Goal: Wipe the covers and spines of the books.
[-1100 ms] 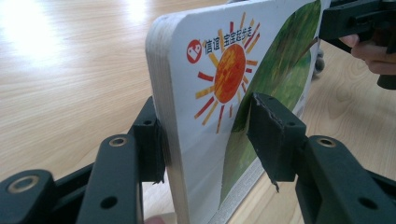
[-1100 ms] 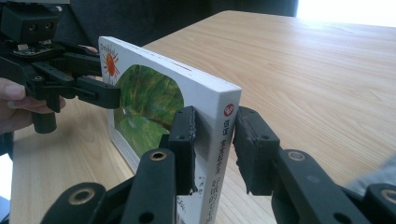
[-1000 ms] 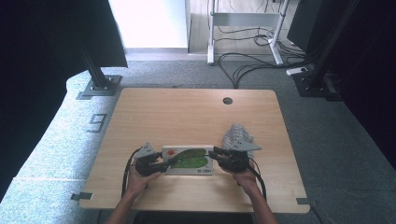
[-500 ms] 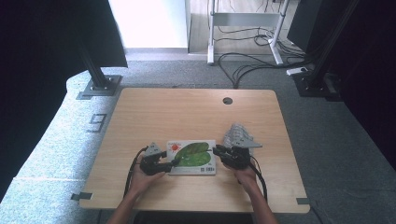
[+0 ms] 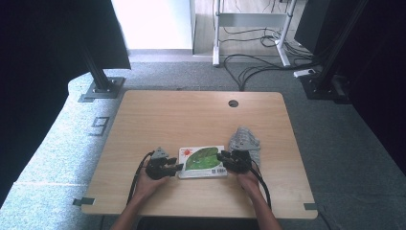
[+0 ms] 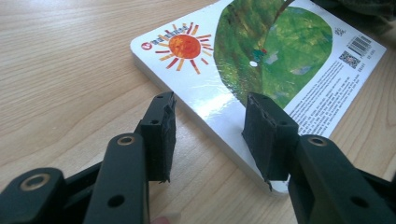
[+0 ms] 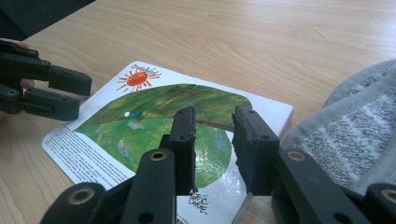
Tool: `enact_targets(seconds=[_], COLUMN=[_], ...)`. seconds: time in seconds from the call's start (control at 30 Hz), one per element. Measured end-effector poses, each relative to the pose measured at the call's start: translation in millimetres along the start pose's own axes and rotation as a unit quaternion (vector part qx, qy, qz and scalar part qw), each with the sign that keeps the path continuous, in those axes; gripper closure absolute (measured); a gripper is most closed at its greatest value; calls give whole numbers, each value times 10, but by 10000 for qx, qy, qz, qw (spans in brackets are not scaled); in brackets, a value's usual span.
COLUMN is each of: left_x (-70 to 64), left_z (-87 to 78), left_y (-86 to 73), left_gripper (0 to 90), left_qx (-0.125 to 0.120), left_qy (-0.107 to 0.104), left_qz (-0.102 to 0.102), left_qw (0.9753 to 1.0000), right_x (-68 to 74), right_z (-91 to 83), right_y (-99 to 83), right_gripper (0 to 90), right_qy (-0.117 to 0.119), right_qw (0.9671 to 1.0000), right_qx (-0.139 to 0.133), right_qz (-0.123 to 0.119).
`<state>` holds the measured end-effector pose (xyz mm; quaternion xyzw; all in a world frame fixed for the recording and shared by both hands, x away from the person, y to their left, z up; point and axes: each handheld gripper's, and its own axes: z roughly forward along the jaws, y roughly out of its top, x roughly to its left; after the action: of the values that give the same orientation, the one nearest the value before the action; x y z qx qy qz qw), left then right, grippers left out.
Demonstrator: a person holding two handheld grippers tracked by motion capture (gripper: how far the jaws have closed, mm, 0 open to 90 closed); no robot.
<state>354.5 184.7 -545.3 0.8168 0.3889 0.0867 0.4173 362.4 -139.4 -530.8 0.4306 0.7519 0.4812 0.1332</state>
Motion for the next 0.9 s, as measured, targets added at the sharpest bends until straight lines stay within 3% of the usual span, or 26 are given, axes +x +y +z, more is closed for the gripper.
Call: enact_targets(seconds=[0.07,0.13,0.2,0.3,0.4,0.47,0.53,0.63,0.73,0.8,0.87,0.9], left_x=[-2,-11,-11,-24,-53,-68,-77,-83,-97,-107,-120,-126], left_z=[-6,-25,-51,-85,-93,-100,-110,-123,-125,-121,-119,-116], left_y=[-1,-1,-4,-16,-32,-42,-49,-60,-71,-78,-83,-85], left_gripper=[521,489,443,421,396,387,380,373,372,369,369,369], left_qx=[3,-23,-35,-23,34,54,51,50,64,92,96,103], left_qy=[-28,-30,-55,-89,-89,-95,-95,-131,-157,-159,-176,-184], left_qz=[-11,4,-17,-4,54,91,98,100,110,144,165,179], left_qw=[10000,10000,10000,10000,9999,9999,9999,9999,9998,9997,9997,9996], right_x=[12,35,48,-57,-270,-407,-488,-526,-507,-513,-538,-555], right_z=[-7,-70,-196,-354,-348,-281,-200,-97,-7,41,75,68], right_y=[8,52,147,259,266,228,185,146,113,85,48,40], right_gripper=[644,603,537,483,349,296,238,174,161,171,229,277], right_qy=[-20,-155,-411,-800,-1194,-1254,-1497,-1658,-1942,-2152,-2371,-2405], right_qw=[10000,9996,9978,9945,9923,9917,9879,9844,9777,9712,9645,9639], right_qx=[0,-170,-440,-642,-329,-16,239,537,802,1020,1158,1131], right_qz=[-44,-166,-266,-190,64,281,319,234,31,-92,-144,-136])
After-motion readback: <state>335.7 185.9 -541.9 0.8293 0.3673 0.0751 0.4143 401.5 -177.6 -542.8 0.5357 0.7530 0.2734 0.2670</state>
